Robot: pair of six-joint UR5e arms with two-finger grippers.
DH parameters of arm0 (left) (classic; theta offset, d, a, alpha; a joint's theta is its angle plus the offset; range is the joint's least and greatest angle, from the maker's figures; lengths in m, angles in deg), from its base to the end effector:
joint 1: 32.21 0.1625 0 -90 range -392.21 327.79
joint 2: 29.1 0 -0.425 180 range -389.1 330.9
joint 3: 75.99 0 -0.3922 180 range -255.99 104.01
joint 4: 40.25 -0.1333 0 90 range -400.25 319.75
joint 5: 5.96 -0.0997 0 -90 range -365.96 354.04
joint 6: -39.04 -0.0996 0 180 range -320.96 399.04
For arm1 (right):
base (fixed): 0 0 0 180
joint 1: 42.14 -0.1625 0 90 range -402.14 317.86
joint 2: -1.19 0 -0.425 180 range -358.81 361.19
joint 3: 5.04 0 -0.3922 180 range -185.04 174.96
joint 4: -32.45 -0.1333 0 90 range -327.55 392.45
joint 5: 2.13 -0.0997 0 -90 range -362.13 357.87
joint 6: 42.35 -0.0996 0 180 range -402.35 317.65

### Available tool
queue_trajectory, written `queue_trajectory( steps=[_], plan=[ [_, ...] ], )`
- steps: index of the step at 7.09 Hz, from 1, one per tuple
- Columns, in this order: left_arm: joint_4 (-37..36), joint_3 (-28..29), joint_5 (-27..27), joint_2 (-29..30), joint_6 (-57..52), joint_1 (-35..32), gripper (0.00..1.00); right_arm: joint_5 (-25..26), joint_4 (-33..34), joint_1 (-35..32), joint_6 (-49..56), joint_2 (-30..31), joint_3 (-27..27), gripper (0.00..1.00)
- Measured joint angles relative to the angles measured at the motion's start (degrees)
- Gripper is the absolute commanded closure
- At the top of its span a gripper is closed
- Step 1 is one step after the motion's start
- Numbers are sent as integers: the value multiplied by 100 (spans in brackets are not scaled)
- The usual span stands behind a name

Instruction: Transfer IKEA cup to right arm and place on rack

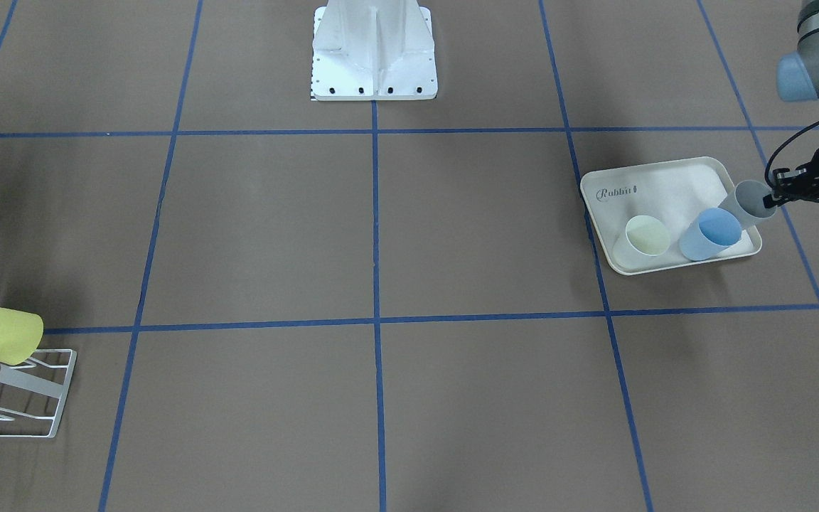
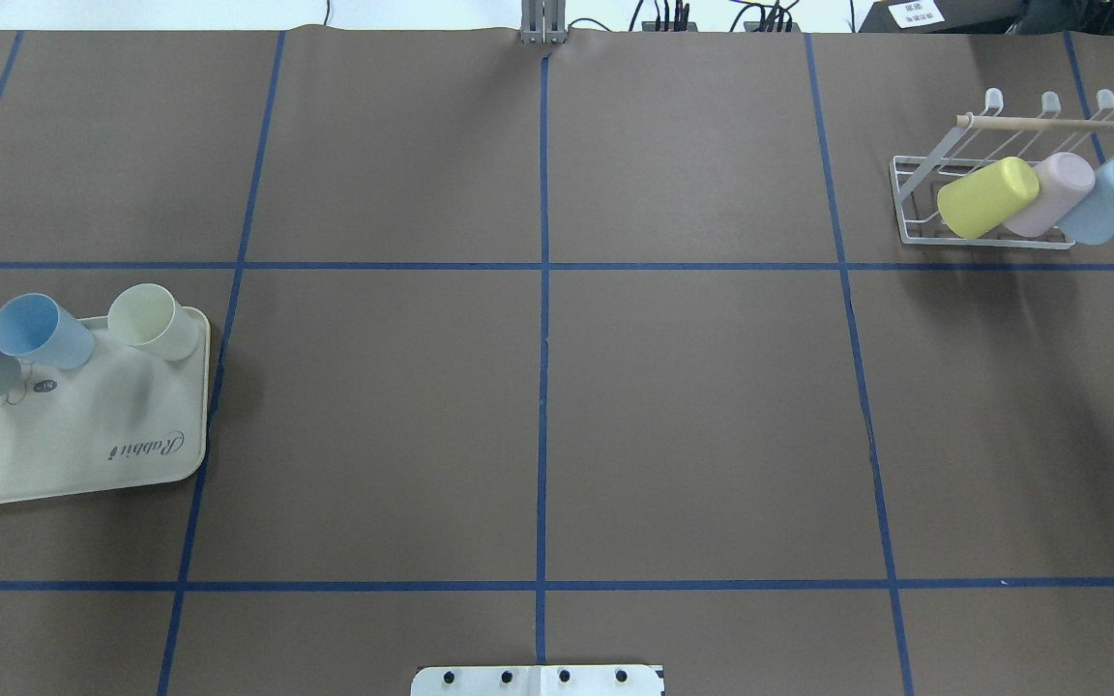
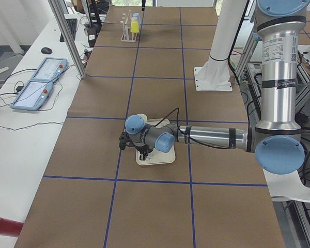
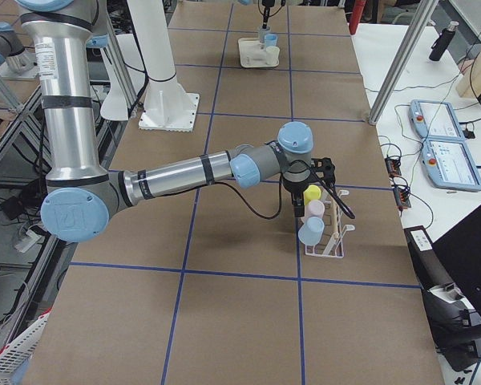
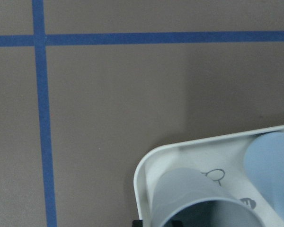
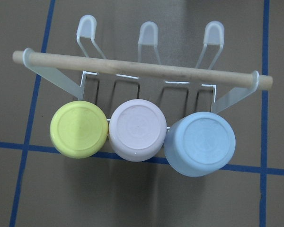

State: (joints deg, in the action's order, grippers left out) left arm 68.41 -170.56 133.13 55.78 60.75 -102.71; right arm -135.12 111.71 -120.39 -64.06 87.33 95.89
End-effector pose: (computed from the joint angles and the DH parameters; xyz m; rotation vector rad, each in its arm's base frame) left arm 0.1020 -0.4617 0.6206 -0.0215 0.8991 0.0994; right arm -0.0437 -0.5314 0.5092 0.1938 -0.8275 -0.0039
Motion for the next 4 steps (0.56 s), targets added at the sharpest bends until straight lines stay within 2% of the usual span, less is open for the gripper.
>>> queue_trajectory(
  steps=[2,4],
  plan=[
    [-256,-387,115,-101,-143,-422,100,0,-6,21,-9,-1,-6,0],
    [-1109,-1221,79,-157,-130,-648,100,-31,-74,50,-209,-27,54,0]
  ],
)
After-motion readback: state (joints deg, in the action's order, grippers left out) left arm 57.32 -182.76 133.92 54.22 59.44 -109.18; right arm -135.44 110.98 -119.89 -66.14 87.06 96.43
